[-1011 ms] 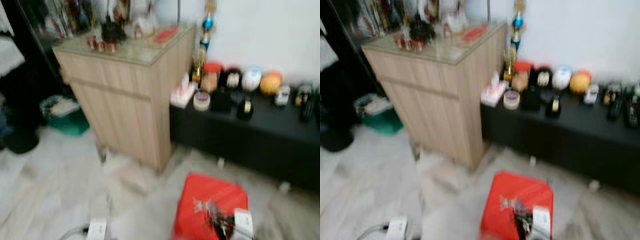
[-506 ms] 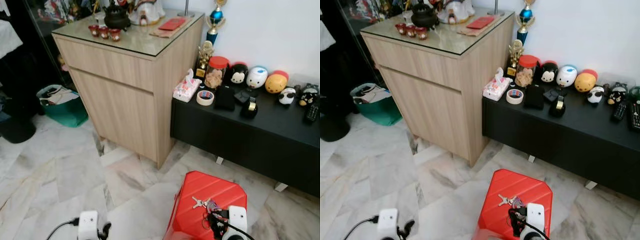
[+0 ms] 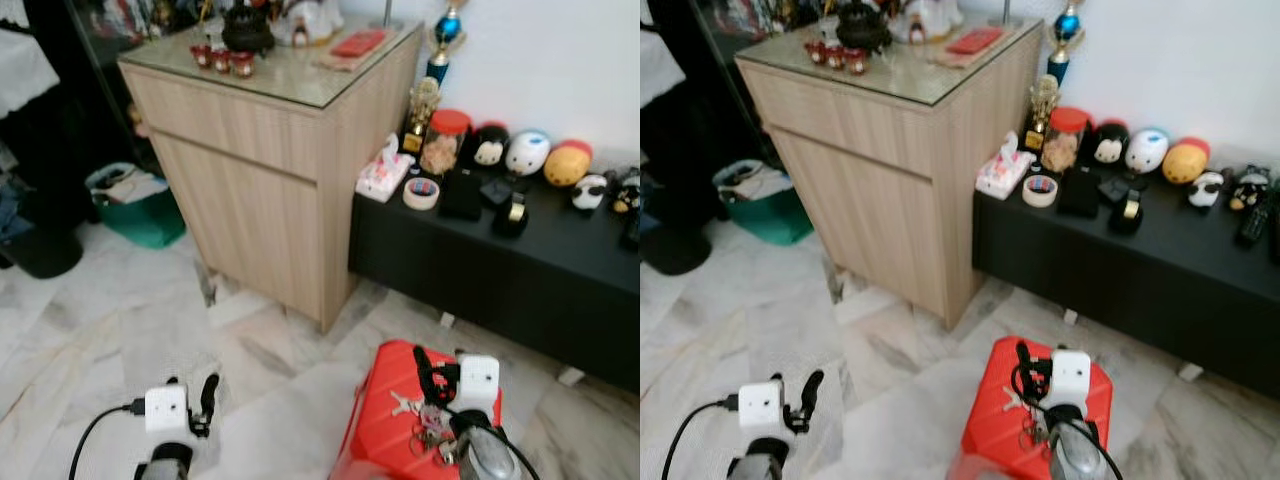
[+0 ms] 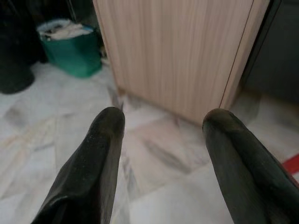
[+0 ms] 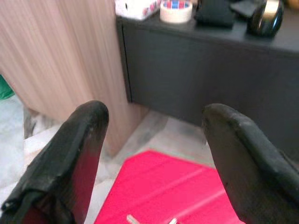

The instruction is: Hang keys on a hook

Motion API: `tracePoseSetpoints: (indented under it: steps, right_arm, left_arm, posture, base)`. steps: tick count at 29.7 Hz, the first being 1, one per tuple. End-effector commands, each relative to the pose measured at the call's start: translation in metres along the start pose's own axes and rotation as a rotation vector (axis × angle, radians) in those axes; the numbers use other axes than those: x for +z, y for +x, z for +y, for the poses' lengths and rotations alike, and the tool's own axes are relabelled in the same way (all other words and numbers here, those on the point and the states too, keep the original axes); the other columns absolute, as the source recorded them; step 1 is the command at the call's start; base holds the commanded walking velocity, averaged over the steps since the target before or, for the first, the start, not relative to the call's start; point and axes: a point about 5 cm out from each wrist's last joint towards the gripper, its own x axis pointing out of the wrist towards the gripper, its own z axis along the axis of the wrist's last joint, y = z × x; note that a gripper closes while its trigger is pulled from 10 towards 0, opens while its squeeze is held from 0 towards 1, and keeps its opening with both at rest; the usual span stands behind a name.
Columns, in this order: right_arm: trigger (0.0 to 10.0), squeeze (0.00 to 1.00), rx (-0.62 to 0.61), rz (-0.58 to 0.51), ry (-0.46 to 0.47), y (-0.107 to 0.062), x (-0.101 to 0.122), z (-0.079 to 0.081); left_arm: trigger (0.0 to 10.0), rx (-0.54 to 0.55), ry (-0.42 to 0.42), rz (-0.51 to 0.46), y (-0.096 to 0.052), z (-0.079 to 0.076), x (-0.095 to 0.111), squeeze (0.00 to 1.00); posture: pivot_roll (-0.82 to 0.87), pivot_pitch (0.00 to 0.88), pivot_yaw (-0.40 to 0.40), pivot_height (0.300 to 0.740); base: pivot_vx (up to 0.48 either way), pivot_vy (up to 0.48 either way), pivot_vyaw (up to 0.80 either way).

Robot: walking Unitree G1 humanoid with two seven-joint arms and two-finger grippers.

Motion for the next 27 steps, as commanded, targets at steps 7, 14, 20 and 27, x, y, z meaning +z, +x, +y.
tracePoseSetpoints:
  steps: [7, 14, 20, 27]
  right_arm:
    - [10.0, 0.00, -0.009, -0.068, -0.010, -0.002, 0.011, 0.001]
    - [10.0, 0.00, 0.013, -0.058, 0.041, 0.006, 0.015, 0.010]
    - [10.0, 0.00, -0.027, -0.053, 0.031, 0.007, 0.018, 0.006]
    - [10.0, 0.00, -0.030, -0.016, 0.025, 0.012, 0.017, 0.009]
  left_arm:
    - [10.0, -0.023, -0.006, -0.035, 0.000, -0.004, 0.011, 0.00]
    - [10.0, -0.059, 0.017, -0.028, 0.000, -0.006, 0.013, 0.00]
    - [10.0, -0.034, 0.020, -0.022, 0.002, -0.001, 0.015, 0.00]
    - [10.0, -0.029, 0.014, -0.024, 0.007, -0.001, 0.019, 0.00]
  posture:
    - [-0.02, 0.035, 0.007, 0.740]
    - [-0.02, 0.033, 0.020, 0.740]
    - [-0.01, 0.043, 0.022, 0.740]
    - [0.00, 0.070, 0.020, 0.740]
  base:
    - [0.000, 0.000, 0.00]
    - [0.000, 0.000, 0.00]
    - [0.000, 0.000, 0.00]
    - [0.000, 0.000, 0.00]
